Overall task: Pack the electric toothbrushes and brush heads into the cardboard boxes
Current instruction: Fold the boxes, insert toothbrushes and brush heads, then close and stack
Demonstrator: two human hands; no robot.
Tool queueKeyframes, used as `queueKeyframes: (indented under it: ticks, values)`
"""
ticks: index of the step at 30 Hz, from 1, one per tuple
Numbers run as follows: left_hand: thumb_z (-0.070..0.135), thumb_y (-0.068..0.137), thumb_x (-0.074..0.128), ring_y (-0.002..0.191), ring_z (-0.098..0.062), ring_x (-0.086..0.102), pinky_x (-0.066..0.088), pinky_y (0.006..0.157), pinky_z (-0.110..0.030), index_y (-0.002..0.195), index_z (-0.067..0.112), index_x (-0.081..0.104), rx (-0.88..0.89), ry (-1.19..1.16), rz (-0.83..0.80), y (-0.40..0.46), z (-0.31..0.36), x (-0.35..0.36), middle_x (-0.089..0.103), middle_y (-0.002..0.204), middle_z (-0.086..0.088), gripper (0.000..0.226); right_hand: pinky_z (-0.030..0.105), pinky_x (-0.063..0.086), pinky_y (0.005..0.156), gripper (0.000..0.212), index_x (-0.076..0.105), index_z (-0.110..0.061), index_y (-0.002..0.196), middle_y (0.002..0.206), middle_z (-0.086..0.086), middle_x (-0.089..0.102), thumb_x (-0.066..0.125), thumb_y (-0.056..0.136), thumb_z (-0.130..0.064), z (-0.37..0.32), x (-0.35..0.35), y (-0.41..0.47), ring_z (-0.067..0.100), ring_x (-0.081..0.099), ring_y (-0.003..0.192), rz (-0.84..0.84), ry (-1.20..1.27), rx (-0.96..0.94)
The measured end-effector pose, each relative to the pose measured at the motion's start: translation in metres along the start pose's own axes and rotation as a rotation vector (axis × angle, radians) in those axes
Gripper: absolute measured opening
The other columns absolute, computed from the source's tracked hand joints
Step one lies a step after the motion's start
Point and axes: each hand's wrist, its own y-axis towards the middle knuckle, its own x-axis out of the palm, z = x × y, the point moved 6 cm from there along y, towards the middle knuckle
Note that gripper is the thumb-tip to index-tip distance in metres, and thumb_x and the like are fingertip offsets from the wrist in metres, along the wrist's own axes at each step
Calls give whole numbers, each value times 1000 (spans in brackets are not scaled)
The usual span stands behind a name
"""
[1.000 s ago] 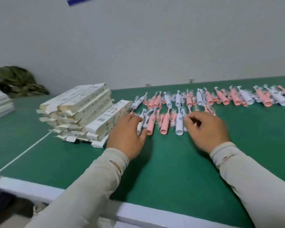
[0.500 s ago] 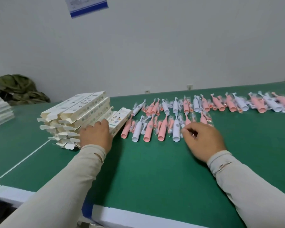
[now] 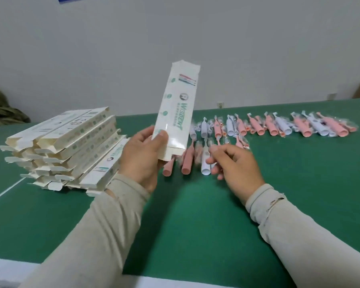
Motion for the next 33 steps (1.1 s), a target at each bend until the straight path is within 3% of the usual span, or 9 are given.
queueKeyframes:
  ticks: [2,5,8,11,15,19,25,30,33]
  values:
    - [12,100,56,80,-30,65,44,57,-35,128,8,60,-88,-89,-144,-3,-25,34,72,113,-16,28,23,52,54,26,78,-30,84,81,0,75,58,99,-37,-1,6,-4,13,64,65,-77,170,85]
    - [10,100,54,86,-31,65,50,66,-36,131,0,56,-154,-174,-226,-4,-49,62,69,116,-22,33,20,54,56,21,73,-18,89,75,-4,74,60,100,-30,1,-2,-3,16,70,69,-17,165,119]
    - [17,89,61,93,-36,59,41,74,-47,133,-6,50,-166,-193,-313,1,-61,76,65,120,-28,51,24,56,58,19,68,-12,86,77,-2,75,59,101,-19,7,-8,0,13,68,63,17,209,185]
    - [33,84,62,101,-32,61,49,77,-46,139,2,49,-250,-332,-464,0,-67,82,65,120,-22,64,28,55,58,19,68,-8,86,79,8,73,58,101,-14,11,-1,-3,13,61,57,-111,322,301]
    - [46,65,86,114,-34,65,56,88,-47,138,4,44,-397,-581,-554,-4,-70,82,67,120,-22,95,27,55,56,21,73,-5,90,78,11,71,61,98,-20,16,17,-12,12,54,56,-262,383,405]
    - [43,74,77,89,-25,72,58,89,-45,128,0,52,-330,-661,-394,5,-71,69,71,89,-11,74,27,55,55,28,77,-21,70,67,3,64,68,91,-39,17,19,-12,13,56,53,-196,295,360]
    - [37,71,79,93,-24,71,59,81,-40,120,4,50,-295,-705,-346,12,-71,62,69,97,-12,65,30,48,55,59,74,-12,76,78,24,68,65,70,-70,11,18,-10,26,57,61,-190,14,205]
    - [33,86,70,95,-24,69,59,80,-40,118,6,49,-305,-722,-364,11,-76,68,68,102,-14,47,27,46,54,43,72,-16,74,65,4,64,69,68,-59,6,17,-10,21,58,63,-208,60,199]
    - [34,83,73,95,-26,70,59,83,-41,117,6,48,-301,-713,-370,6,-74,72,68,100,-14,51,27,46,54,27,71,-9,72,65,16,64,76,78,-34,6,15,-11,19,56,59,-151,16,142]
